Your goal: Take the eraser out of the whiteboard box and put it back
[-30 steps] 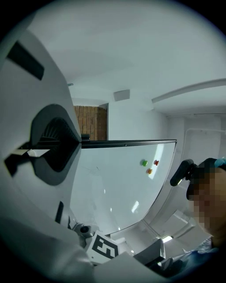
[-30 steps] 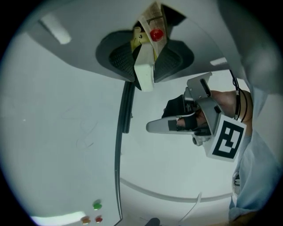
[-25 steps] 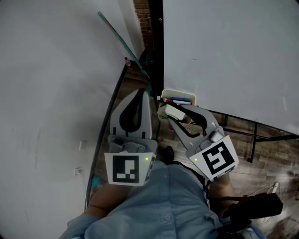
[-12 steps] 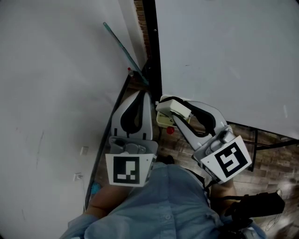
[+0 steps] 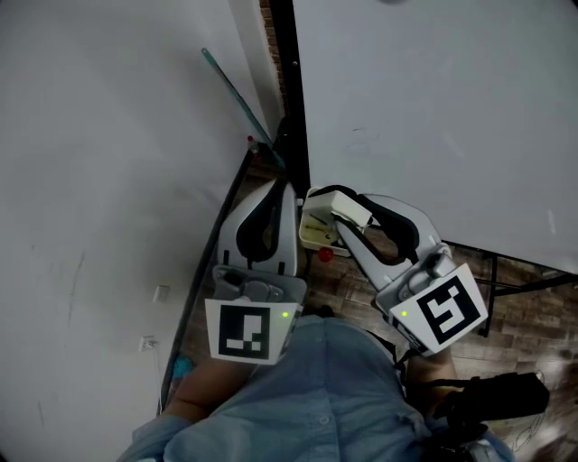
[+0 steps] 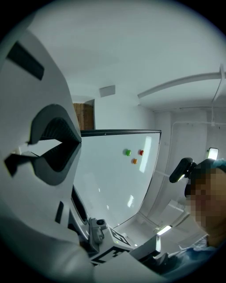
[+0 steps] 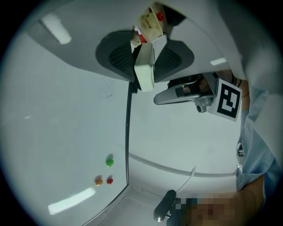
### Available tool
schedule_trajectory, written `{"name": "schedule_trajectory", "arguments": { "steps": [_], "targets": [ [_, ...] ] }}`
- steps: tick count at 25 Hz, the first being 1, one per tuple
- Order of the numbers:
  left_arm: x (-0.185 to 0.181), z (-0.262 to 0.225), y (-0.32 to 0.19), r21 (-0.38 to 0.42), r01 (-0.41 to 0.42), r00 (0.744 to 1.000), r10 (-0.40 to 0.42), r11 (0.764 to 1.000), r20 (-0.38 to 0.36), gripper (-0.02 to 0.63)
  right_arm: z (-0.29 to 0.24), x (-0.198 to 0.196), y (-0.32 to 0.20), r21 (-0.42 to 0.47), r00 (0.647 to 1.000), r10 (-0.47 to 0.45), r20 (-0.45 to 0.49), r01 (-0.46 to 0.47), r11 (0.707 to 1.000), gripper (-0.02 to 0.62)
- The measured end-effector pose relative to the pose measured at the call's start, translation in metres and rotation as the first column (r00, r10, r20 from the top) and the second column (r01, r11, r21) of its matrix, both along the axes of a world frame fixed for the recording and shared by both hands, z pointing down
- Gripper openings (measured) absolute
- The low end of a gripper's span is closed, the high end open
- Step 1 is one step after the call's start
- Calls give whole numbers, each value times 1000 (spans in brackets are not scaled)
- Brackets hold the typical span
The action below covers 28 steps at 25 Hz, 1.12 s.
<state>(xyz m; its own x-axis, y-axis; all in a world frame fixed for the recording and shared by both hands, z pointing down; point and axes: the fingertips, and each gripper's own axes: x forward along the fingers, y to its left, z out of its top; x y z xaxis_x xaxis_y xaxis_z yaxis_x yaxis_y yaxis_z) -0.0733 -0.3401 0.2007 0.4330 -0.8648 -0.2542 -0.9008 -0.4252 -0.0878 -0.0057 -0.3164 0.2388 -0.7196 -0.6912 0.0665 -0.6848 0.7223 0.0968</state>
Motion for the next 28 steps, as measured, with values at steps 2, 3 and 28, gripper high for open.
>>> {"name": "schedule_trajectory", "arguments": {
  "steps": [2, 3, 28],
  "targets": [
    [1, 1, 0, 1, 8, 1000, -8, 1000, -3, 5, 0, 3, 0, 1, 1000, 3, -2, -3, 1000, 132],
    [1, 2, 0, -1, 13, 1000, -13, 1000, -4, 5, 0, 4, -1, 3, 1000, 6, -5, -6, 1000, 132],
    [9, 14, -3, -44, 25, 1000, -26, 999, -17, 5, 24, 12, -1, -56, 1000, -8, -21, 7, 998, 132]
  ]
}}
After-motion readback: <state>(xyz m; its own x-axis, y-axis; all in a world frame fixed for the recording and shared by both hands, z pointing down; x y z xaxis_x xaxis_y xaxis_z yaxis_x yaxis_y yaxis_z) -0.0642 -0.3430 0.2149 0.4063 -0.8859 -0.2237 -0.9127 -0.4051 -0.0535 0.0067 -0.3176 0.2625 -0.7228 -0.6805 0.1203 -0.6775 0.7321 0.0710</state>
